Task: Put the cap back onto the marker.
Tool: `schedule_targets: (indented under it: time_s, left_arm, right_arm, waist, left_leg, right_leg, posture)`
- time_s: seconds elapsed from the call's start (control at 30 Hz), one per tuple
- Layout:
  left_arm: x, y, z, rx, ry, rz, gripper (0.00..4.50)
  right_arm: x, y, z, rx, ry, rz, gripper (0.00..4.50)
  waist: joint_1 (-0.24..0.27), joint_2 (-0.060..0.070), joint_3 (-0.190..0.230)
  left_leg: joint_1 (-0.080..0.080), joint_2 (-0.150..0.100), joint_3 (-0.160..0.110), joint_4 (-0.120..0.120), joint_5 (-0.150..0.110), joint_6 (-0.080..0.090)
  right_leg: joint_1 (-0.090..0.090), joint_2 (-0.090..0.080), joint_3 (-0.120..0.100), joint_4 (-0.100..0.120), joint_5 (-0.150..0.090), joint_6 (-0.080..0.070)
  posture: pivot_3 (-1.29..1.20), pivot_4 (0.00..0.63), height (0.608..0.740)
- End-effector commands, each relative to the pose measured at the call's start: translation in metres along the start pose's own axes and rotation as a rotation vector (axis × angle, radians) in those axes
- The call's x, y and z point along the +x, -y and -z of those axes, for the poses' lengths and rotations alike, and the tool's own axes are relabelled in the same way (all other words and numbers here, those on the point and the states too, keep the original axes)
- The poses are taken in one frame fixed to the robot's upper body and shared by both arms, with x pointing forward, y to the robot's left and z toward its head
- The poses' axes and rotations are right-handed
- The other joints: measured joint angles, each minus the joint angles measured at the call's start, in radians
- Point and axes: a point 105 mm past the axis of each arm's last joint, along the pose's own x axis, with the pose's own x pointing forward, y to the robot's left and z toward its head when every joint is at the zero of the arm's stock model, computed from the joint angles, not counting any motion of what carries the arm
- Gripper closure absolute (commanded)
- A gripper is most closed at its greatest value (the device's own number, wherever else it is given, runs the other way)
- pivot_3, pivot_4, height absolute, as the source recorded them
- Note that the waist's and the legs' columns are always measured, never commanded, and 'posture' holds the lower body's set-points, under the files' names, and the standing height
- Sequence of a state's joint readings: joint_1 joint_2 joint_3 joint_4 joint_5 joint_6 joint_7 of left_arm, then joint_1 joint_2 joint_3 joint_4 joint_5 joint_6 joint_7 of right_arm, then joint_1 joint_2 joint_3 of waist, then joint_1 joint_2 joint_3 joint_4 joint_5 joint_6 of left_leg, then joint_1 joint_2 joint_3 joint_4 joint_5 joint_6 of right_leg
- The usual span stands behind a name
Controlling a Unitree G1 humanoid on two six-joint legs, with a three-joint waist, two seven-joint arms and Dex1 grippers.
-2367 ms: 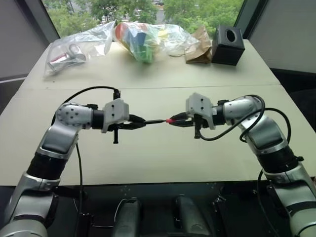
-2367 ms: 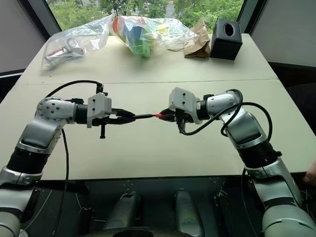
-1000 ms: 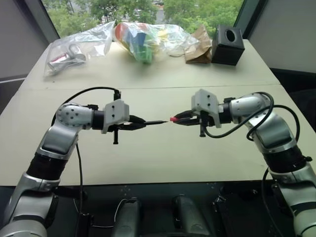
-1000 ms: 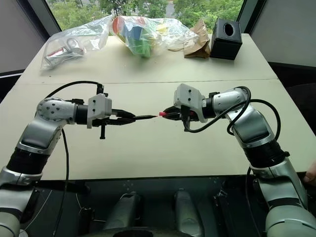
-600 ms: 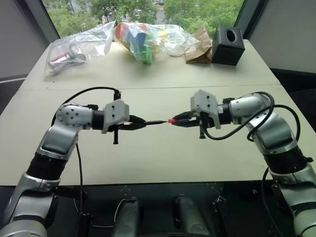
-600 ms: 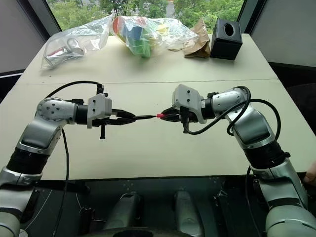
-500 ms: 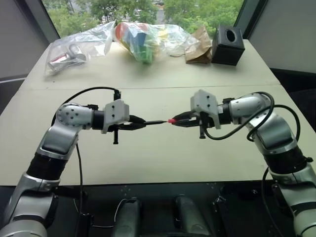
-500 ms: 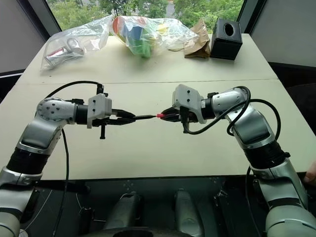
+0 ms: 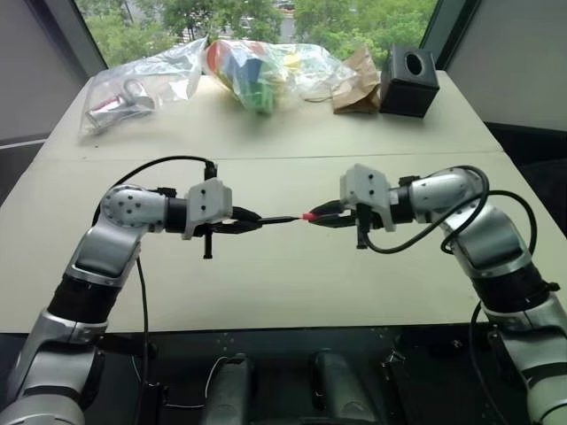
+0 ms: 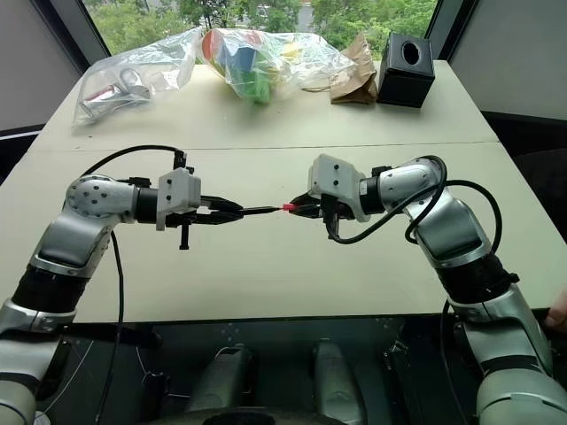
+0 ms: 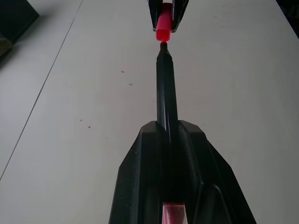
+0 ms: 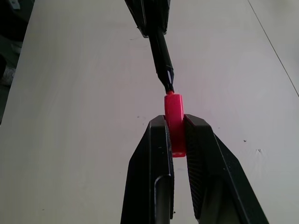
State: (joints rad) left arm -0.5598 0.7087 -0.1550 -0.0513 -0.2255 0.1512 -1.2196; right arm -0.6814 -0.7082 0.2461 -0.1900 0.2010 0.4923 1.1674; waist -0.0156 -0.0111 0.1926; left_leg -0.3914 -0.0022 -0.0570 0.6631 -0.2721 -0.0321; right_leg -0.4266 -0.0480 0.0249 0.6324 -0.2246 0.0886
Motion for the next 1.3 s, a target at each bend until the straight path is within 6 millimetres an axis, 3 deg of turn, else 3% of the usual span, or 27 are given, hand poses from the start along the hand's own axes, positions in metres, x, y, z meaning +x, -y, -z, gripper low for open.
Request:
schedule_targets:
  time_s: [0.03, 0.77, 1.3]
  left_arm:
    - [-0.002, 0.000, -0.009, 0.041, 0.002, 0.004, 4.50]
    - [0.004, 0.002, -0.011, 0.070, 0.012, 0.017, 4.50]
    - [0.016, -0.006, -0.020, 0.275, 0.087, -0.089, 4.50]
  right_arm:
    - [-0.003, 0.000, -0.006, -0.037, 0.008, 0.007, 4.44]
    - [0.005, -0.006, -0.021, -0.032, 0.070, -0.021, 4.44]
    - [0.019, -0.016, -0.029, 0.094, 0.151, -0.142, 4.44]
  waist:
    - [0.000, 0.000, 0.000]
    - [0.000, 0.000, 0.000]
    - [0.001, 0.000, 0.000]
  left_leg:
    - [0.000, 0.000, 0.000, 0.000, 0.000, 0.000]
    - [0.000, 0.000, 0.000, 0.000, 0.000, 0.000]
    - [0.000, 0.000, 0.000, 0.000, 0.000, 0.000]
  right_leg:
    - [0.000, 0.000, 0.000, 0.000, 0.000, 0.000]
    - [0.000, 0.000, 0.000, 0.000, 0.000, 0.000]
    - [0.000, 0.000, 0.000, 0.000, 0.000, 0.000]
  posture:
    - [0.00, 0.150, 0.740]
    - [0.00, 0.150, 0.740]
    - [0.00, 0.150, 0.740]
